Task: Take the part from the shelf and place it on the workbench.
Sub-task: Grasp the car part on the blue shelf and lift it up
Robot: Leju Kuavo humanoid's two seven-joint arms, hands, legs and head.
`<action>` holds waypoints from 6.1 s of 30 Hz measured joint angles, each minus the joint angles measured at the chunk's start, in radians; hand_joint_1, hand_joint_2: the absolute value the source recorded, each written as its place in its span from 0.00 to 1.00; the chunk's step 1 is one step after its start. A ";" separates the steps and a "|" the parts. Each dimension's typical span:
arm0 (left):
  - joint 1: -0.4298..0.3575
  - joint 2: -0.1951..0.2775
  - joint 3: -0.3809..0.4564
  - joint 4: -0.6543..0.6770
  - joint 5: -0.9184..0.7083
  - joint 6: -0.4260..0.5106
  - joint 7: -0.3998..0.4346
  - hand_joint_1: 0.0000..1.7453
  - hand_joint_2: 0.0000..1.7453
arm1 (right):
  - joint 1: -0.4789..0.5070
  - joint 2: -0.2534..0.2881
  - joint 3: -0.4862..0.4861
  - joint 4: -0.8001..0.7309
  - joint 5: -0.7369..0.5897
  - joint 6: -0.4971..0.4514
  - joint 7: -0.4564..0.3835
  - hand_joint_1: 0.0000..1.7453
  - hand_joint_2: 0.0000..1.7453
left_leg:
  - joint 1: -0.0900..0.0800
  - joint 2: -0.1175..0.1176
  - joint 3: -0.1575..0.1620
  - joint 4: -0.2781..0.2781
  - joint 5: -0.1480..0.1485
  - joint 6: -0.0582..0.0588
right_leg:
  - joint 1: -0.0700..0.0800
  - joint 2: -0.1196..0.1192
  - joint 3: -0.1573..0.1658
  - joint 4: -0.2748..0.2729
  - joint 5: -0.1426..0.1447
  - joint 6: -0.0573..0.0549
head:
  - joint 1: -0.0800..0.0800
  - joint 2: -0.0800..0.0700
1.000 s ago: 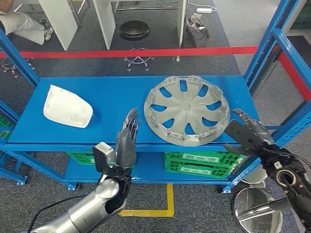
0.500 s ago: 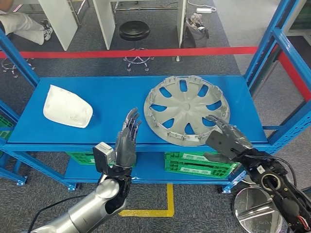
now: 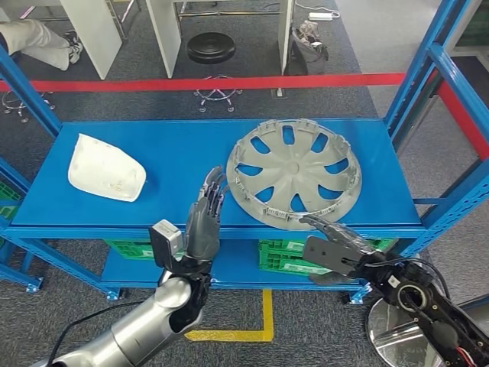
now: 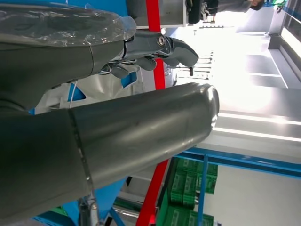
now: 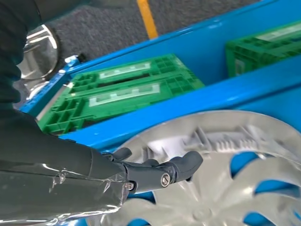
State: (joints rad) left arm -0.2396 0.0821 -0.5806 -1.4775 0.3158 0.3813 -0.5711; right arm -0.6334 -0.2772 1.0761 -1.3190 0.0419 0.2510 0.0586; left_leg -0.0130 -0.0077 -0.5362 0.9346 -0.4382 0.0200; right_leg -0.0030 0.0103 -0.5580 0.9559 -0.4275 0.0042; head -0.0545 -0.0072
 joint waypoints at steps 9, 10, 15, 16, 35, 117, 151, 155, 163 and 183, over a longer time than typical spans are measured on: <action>-0.004 -0.002 0.000 0.008 0.003 -0.004 -0.006 0.00 0.00 | -0.010 -0.029 0.027 0.078 0.086 -0.018 -0.007 0.00 1.00 | 0.000 0.000 0.000 0.000 0.000 0.000 | 0.000 0.000 0.000 0.000 0.000 0.000 | 0.000 0.000; -0.004 -0.002 0.000 0.009 0.003 -0.004 -0.006 0.00 0.00 | -0.014 -0.034 0.029 0.090 0.109 -0.023 -0.010 0.00 1.00 | 0.000 0.000 0.000 0.000 0.000 0.000 | 0.000 0.000 0.000 0.000 0.000 0.000 | 0.000 0.000; -0.002 0.000 0.000 0.010 0.002 0.003 -0.006 0.00 0.00 | -0.038 -0.051 0.034 0.135 0.291 -0.068 -0.014 0.00 1.00 | 0.000 0.000 0.000 0.000 0.000 0.000 | 0.000 0.000 0.000 0.000 0.000 0.000 | 0.000 0.000; 0.000 0.000 0.000 0.010 0.002 0.007 -0.006 0.00 0.00 | -0.046 -0.054 0.035 0.142 0.331 -0.082 -0.014 0.00 1.00 | 0.000 0.000 0.000 0.000 0.000 0.000 | 0.000 0.000 0.000 0.000 0.000 0.000 | 0.000 0.000; 0.027 0.015 0.000 0.008 -0.023 0.041 0.010 0.00 0.00 | -0.133 -0.010 0.034 -0.094 0.362 -0.028 -0.043 0.00 1.00 | 0.001 0.000 0.000 0.000 0.000 0.000 | 0.001 0.000 0.001 0.000 0.000 0.000 | 0.000 0.000; 0.033 0.019 0.000 0.008 -0.008 0.017 -0.019 0.00 0.00 | -0.182 -0.019 -0.015 0.244 0.531 -0.168 -0.109 0.00 1.00 | 0.001 0.000 0.000 0.000 0.000 0.000 | 0.001 0.000 0.002 0.000 0.000 0.000 | 0.000 0.000; 0.010 -0.005 0.000 0.014 0.002 -0.010 -0.013 0.00 0.00 | -0.130 0.030 0.016 0.088 0.457 -0.151 -0.113 0.00 1.00 | 0.001 0.000 0.000 0.000 0.000 -0.001 | 0.002 0.000 0.001 -0.001 0.001 0.000 | 0.000 0.000; 0.011 -0.004 0.000 0.014 0.006 -0.004 -0.014 0.00 0.00 | -0.130 0.030 0.016 0.089 0.456 -0.151 -0.122 0.00 1.00 | 0.000 0.000 0.000 0.001 0.000 0.000 | 0.000 0.000 0.001 -0.001 0.001 0.000 | 0.000 0.000; 0.012 0.000 0.000 0.014 0.009 0.007 -0.019 0.00 0.00 | -0.131 0.030 0.027 0.090 0.456 -0.151 -0.132 0.00 1.00 | -0.004 -0.001 -0.004 0.008 -0.003 0.004 | -0.002 0.000 0.001 -0.002 0.002 0.004 | 0.000 0.000; 0.010 0.002 0.000 0.013 0.015 0.011 -0.031 0.00 0.00 | -0.147 0.029 0.044 0.108 0.450 -0.146 -0.144 0.00 1.00 | 0.023 0.000 0.039 0.028 -0.067 -0.039 | -0.019 0.004 -0.036 0.022 0.011 0.004 | 0.012 0.000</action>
State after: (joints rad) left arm -0.2296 0.0846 -0.5806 -1.4643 0.3309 0.3923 -0.6019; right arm -0.7807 -0.2482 1.1204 -1.2111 0.4921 0.1045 -0.0850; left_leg 0.0102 -0.0082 -0.4967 0.9627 -0.5049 -0.0193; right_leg -0.0215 0.0143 -0.5940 0.9783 -0.4164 0.0082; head -0.0420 -0.0072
